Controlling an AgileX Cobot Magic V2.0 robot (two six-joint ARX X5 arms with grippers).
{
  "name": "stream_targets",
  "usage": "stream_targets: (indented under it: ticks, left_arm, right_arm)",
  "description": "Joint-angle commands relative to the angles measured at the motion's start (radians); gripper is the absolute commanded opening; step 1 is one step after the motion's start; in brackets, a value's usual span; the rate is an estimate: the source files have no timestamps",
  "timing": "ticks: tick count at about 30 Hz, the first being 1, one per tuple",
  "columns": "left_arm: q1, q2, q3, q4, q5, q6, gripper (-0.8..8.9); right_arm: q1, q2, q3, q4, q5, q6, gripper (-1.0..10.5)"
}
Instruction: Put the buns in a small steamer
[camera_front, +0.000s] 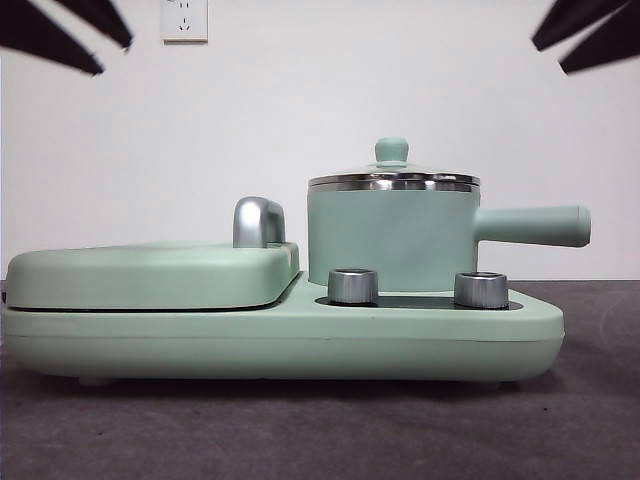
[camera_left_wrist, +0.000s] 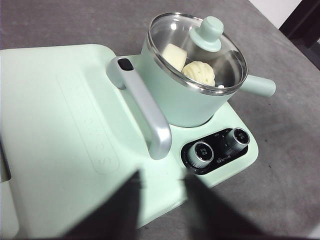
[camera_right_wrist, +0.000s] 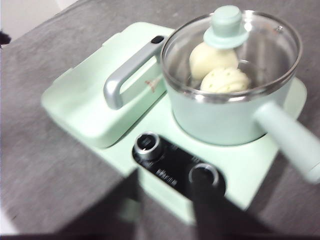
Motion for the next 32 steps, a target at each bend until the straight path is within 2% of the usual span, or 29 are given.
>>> stream_targets:
  ticks: [1,11,12,14,16,18,21,24,29,32]
  left_arm:
    - [-0.003,0.003,0.010,-0.011,0.004,-0.009,0.07]
    - [-0.004,0.000,0.010,-0.035,0.003,-0.008,0.07]
    - [-0.004,0.000,0.010,-0.042,0.002,0.015,0.07]
    - [0.007,-0.024,0.003,-0.035,-0.011,0.130,0.07]
    - [0.045,-0.089,-0.053,0.034,-0.016,0.194,0.07]
    - [0.116,-0.200,-0.172,0.164,-0.016,0.252,0.07]
    - [0.249,-0.373,-0.356,0.299,-0.017,0.233,0.07]
    - [0.361,-0.538,-0.508,0.330,-0.070,0.226,0.07]
    - [0.467,-0.762,-0.697,0.330,-0.080,0.226,0.07]
    - [0.485,-0.757,-0.739,0.362,-0.080,0.225,0.07]
  right_arm:
    - [0.007,0.003,0.006,0.016,-0.018,-0.003,0.2]
    - [0.007,-0.005,0.006,0.021,-0.024,-0.004,0.2]
    - [0.007,-0.005,0.006,0.021,-0.024,-0.004,0.2]
    - [0.007,-0.005,0.006,0.021,-0.024,-0.004,0.2]
    - [0.007,-0.005,0.006,0.021,-0.024,-0.004,0.2]
    - [0.007,-0.005,0.006,0.021,-0.024,-0.004,0.2]
    - [0.007,-0.005,0.006,0.021,-0.024,-0.004,0.2]
    - [0.007,-0.005,0.006,0.022,-0.024,-0.004,0.2]
    - [0.007,-0.005,0.006,0.022,-0.024,-0.004,0.2]
    - [0.007,-0.005,0.006,0.024,-0.024,-0.004,0.2]
